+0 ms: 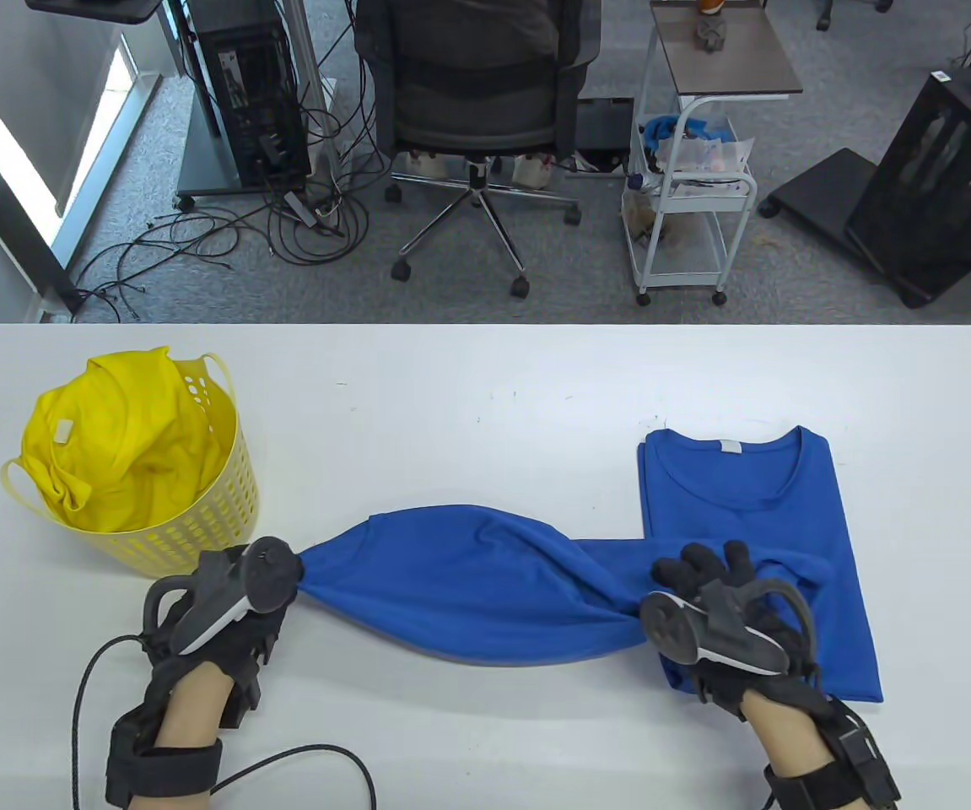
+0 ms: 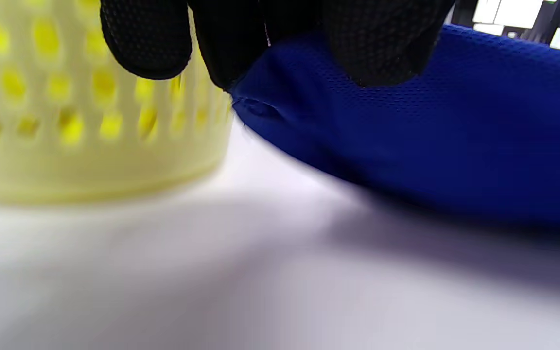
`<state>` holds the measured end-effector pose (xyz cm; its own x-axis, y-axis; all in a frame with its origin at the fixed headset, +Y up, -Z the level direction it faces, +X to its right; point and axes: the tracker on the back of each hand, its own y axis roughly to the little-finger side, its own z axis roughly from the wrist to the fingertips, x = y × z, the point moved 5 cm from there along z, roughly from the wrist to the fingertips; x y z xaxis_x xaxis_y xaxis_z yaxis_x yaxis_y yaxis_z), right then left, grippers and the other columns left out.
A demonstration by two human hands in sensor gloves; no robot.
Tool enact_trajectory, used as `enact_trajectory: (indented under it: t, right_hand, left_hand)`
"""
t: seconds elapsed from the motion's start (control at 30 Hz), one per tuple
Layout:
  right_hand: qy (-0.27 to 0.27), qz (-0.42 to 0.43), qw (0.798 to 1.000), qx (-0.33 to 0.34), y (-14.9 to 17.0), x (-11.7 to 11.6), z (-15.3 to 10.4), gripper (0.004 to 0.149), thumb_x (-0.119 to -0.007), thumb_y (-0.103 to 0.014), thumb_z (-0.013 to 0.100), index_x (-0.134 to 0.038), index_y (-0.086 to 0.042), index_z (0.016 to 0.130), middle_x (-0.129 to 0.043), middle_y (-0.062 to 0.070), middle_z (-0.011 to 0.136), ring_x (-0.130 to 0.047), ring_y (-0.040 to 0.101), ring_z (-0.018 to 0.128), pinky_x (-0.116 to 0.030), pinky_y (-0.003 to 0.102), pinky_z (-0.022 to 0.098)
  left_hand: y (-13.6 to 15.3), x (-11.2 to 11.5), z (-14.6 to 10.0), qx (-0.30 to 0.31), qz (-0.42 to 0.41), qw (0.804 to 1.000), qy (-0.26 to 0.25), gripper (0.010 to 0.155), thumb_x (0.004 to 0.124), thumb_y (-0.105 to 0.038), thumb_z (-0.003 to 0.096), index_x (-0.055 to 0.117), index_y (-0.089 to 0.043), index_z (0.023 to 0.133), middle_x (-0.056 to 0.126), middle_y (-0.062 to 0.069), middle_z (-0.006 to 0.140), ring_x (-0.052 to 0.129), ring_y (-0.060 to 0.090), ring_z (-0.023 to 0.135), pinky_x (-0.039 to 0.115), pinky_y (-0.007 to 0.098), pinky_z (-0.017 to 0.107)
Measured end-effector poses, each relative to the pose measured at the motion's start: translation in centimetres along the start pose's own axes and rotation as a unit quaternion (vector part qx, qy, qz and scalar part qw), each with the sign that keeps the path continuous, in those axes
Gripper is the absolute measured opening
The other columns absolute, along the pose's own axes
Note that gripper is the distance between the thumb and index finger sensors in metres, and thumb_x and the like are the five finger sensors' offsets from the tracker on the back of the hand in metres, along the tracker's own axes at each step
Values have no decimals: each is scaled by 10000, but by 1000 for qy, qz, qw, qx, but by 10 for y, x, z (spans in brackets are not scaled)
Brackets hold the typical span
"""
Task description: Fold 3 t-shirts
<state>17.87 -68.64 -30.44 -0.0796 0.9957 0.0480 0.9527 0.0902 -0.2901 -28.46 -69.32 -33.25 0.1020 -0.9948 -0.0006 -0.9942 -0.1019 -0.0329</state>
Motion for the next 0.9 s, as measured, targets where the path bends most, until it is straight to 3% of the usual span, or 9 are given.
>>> enact_trajectory:
  t: [0.03,0.1,0.2,0.27,0.4,0.5,0.57,0.77,0.9]
  right_hand:
    - [37,26,999,-26,14,17,-5,406,-786,-368,396,-762,-330,800,-615,1,1043,-561,409,1028,-356,752,730]
    - [87,63,991,-79,38,28,-7,407,-761,-365,416,-756,-312,820,-619,7,1041,-564,416,1025,-361,751,732]
    - [77,79,988,-112,48,4,5,412,-751,-348,430,-743,-292,838,-630,16,1026,-566,425,1012,-356,754,726]
    - [59,8,989,-135,43,-21,18,412,-750,-370,422,-743,-309,830,-651,-15,1013,-596,407,1007,-372,751,726]
    - [80,-47,980,-175,37,-29,32,409,-763,-385,419,-748,-309,821,-664,-24,1004,-635,389,991,-396,744,721]
    - [95,-73,973,-195,38,-26,31,420,-784,-404,420,-742,-319,830,-638,1,1023,-632,397,987,-400,744,717]
    - [99,-68,976,-184,38,-23,28,489,-807,-401,411,-684,-323,878,-603,2,1040,-627,388,992,-403,744,717]
    - [118,-19,983,-141,24,-7,11,495,-826,-406,403,-696,-312,872,-621,15,1030,-650,395,974,-414,749,705]
    - [123,-22,985,-122,14,-6,7,497,-815,-427,401,-697,-317,872,-621,17,1032,-650,394,975,-408,753,704]
  left_hand:
    - [1,-15,-4,4,-30,999,-34,437,718,-395,421,725,-354,856,720,-66,993,730,230,929,720,465,645]
    - [1,-22,-5,3,-58,998,-41,438,679,-412,432,753,-345,859,749,-63,984,735,242,929,719,471,646]
    - [-7,8,9,-11,-33,999,33,436,672,-409,444,745,-335,867,735,-57,987,719,245,935,704,473,652]
    - [-13,29,20,-22,26,999,40,432,685,-422,433,751,-350,854,750,-76,971,745,226,918,723,460,641]
    - [-22,33,29,-21,74,995,-62,427,717,-447,413,754,-383,833,774,-105,943,802,195,867,762,433,605]
    - [-27,22,22,-18,75,993,-91,504,742,-454,413,650,-399,905,682,-96,1005,762,194,899,738,435,631]
    - [-31,13,16,-2,67,991,-112,480,763,-439,409,663,-406,877,679,-102,1005,763,189,897,737,437,633]
    - [-36,23,6,40,85,996,-8,405,795,-375,423,757,-438,821,745,-115,969,776,190,897,737,454,642]
    - [-37,42,8,49,106,993,22,471,808,-342,423,710,-486,861,700,-111,1008,743,199,927,717,464,663]
